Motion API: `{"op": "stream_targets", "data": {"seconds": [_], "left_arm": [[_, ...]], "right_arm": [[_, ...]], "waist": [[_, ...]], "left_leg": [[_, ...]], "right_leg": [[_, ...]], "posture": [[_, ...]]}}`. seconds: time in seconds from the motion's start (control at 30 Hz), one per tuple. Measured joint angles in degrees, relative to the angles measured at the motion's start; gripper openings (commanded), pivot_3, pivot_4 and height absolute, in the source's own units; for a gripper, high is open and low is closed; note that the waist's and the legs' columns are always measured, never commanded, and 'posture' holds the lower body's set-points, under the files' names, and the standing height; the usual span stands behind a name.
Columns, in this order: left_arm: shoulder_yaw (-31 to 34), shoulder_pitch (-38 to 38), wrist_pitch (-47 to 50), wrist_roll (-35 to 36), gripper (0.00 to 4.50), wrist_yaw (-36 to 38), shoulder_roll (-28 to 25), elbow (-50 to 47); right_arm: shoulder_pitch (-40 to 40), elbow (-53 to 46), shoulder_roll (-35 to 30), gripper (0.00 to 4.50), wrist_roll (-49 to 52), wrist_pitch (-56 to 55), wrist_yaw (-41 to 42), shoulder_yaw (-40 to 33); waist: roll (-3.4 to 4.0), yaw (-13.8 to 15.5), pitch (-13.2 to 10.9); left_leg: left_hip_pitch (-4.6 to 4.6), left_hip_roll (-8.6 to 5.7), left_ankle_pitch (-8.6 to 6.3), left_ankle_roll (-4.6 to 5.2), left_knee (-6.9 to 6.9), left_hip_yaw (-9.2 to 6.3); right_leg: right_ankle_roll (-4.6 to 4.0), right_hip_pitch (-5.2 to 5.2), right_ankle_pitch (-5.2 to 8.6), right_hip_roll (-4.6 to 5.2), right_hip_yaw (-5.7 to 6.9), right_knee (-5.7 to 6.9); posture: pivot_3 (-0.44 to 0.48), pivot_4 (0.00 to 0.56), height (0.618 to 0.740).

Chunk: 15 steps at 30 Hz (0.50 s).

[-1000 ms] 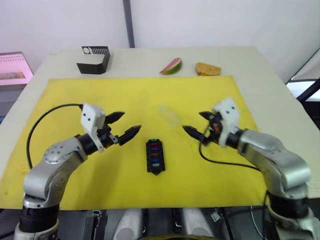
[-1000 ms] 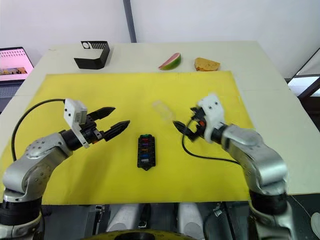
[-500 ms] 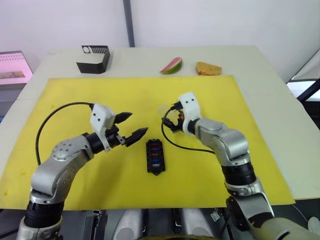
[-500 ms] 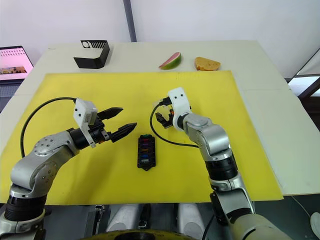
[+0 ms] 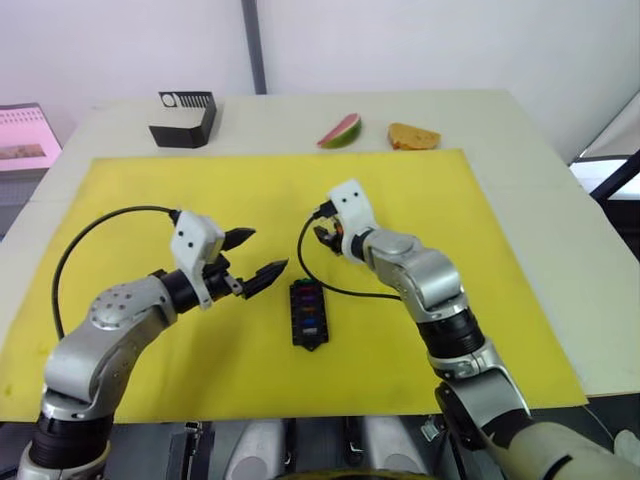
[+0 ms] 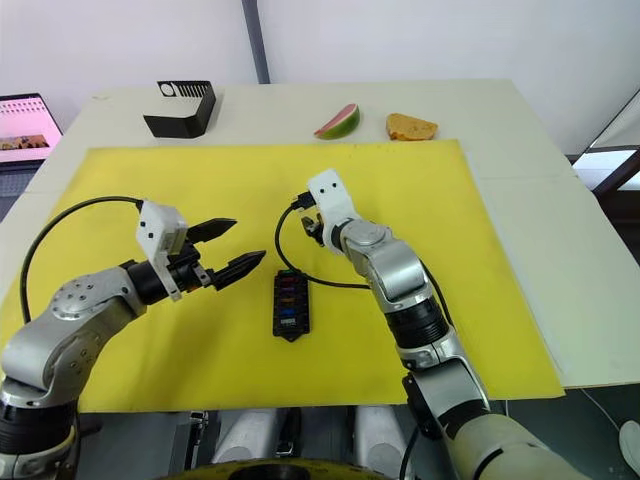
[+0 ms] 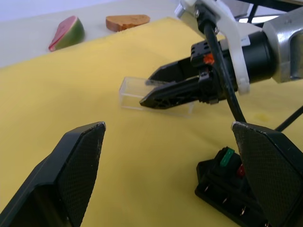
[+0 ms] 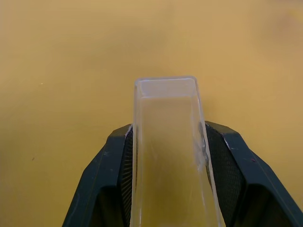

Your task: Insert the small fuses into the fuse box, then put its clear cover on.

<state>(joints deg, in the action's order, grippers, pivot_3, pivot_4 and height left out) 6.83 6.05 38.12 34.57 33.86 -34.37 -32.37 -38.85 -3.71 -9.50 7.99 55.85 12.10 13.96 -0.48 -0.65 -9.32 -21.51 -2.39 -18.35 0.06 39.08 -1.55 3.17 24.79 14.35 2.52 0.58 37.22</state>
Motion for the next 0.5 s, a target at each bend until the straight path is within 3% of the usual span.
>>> {"op": "stream_targets", "data": {"seconds": [0.3,0.5], "left_arm": [[2.2,-15.5,4.8,7.7,4.50,-1.9,-0.4,-13.8],[-2.1,-22.0,5.4,5.2,4.50,-9.1,1.3,-21.3]], "right_arm": [[5.6,-14.9,-10.3,1.67,2.6,6.3,5.4,-6.4],[10.4,-19.4,-14.3,1.67,3.6,8.7,6.9,-9.1]], "waist": [[0.01,-0.1,0.0],[0.02,0.0,0.0]], "left_leg": [[0.01,0.01,-0.04,0.07,-0.05,-0.01],[0.08,0.02,-0.06,0.10,-0.05,-0.01]], "right_leg": [[-0.01,-0.03,0.01,0.02,-0.01,-0.07],[-0.01,-0.13,0.01,0.03,-0.01,-0.12]], "posture": [[0.000,0.150,0.740],[0.000,0.150,0.740]]}}
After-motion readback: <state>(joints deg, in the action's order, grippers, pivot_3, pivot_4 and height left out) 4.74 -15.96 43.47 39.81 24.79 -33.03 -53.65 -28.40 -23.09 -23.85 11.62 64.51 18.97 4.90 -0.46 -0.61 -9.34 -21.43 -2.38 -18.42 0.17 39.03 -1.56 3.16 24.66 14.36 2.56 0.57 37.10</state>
